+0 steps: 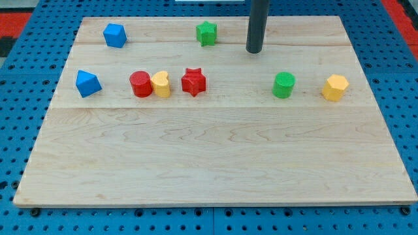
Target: Keep the yellow hexagon horizontally at the right side of the green star
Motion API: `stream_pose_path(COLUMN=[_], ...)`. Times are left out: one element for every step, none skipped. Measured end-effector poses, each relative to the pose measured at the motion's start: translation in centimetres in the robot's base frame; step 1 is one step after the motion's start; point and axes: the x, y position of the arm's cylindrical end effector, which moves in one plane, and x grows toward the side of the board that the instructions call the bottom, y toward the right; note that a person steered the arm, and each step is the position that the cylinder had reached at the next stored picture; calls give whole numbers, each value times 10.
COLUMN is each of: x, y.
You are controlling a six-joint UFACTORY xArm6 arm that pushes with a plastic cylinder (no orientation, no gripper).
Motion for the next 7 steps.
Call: stream_pose_path(x=[14,29,65,110,136,157,157], y=[3,-7,-14,-20,9,81,137])
